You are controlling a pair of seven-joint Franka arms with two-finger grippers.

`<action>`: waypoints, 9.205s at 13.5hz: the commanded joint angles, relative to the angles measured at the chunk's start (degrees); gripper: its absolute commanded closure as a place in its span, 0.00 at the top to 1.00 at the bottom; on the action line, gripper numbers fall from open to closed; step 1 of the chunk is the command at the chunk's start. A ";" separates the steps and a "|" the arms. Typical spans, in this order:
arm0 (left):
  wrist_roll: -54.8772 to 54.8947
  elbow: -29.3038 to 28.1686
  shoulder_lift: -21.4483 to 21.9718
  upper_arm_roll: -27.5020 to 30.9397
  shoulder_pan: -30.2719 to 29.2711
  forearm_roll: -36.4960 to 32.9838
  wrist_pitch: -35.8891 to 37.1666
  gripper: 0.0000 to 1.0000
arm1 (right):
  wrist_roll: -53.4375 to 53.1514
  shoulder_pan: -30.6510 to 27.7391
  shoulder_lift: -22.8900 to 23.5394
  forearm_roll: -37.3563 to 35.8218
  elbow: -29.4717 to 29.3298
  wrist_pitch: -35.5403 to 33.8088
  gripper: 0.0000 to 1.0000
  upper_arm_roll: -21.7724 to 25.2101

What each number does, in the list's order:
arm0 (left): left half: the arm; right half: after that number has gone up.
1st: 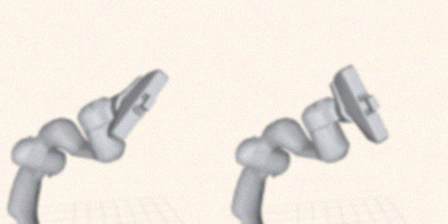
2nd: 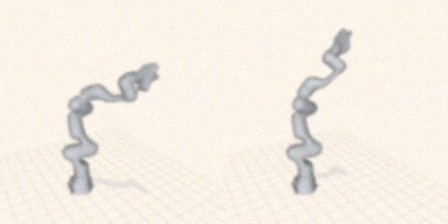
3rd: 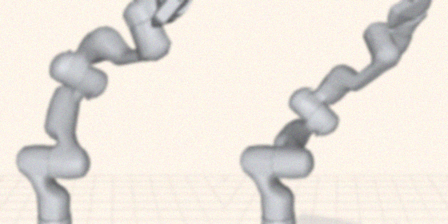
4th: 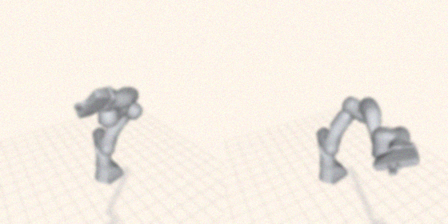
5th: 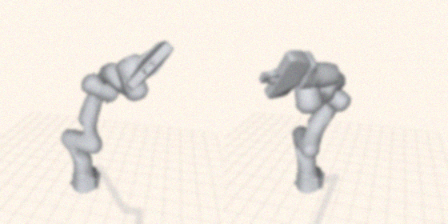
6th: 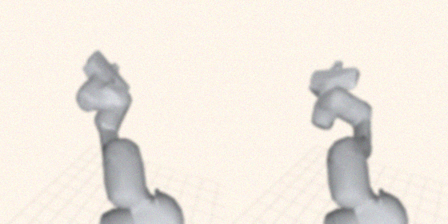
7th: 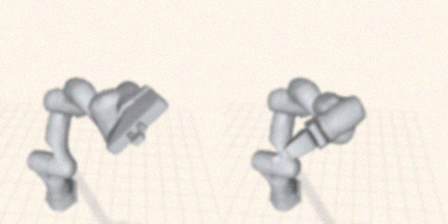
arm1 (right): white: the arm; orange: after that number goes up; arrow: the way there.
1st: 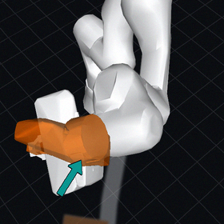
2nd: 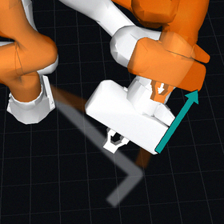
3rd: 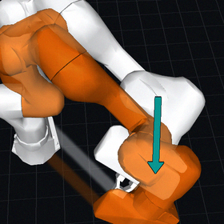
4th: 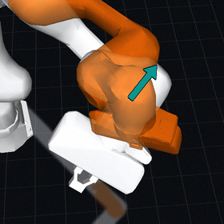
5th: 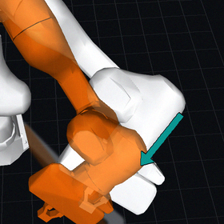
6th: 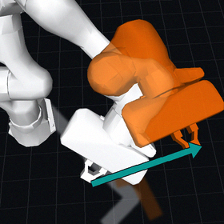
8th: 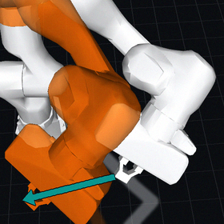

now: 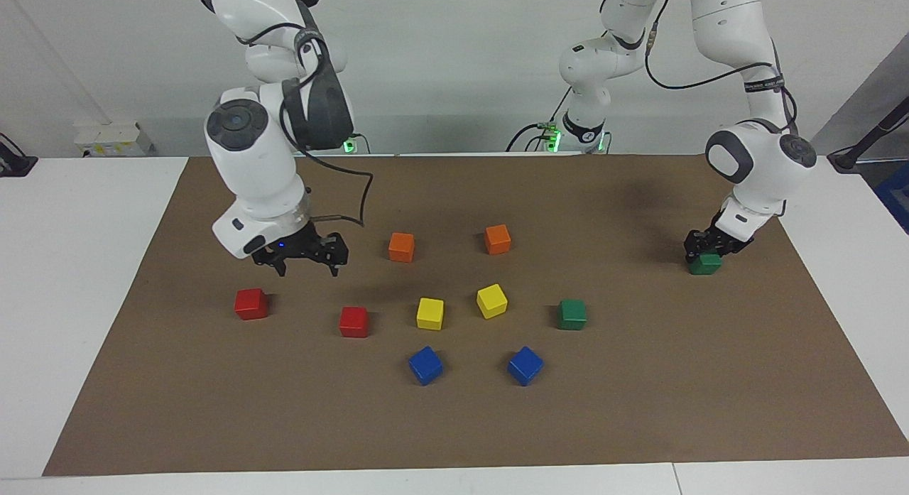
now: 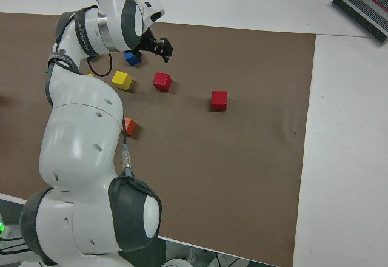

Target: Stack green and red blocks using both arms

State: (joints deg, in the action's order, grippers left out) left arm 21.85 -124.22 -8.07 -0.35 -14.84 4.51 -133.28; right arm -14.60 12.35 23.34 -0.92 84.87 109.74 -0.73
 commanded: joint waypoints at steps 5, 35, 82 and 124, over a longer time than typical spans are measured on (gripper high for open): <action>-11.27 19.79 -1.85 -0.70 10.93 0.50 16.30 1.00 | -4.20 -0.31 4.07 2.15 1.71 7.32 1.00 -0.33; -23.52 24.72 -18.22 -0.44 32.59 -4.25 6.26 0.00 | 22.14 -14.36 -3.30 1.62 8.12 1.20 0.00 0.11; 11.02 10.81 4.91 -0.35 0.07 -3.63 11.97 1.00 | 25.24 -18.24 -9.37 0.92 29.65 22.18 0.99 0.29; -23.00 30.27 15.54 -2.37 11.50 -3.63 44.78 1.00 | 22.07 -15.69 -23.26 0.92 9.97 -18.25 1.00 -0.41</action>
State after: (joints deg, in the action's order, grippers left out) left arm -2.00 -93.49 6.80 -3.10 -3.85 1.23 -87.81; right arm 8.46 -3.16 -0.26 -0.09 95.89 92.65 -0.78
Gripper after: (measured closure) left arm 0.000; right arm 0.000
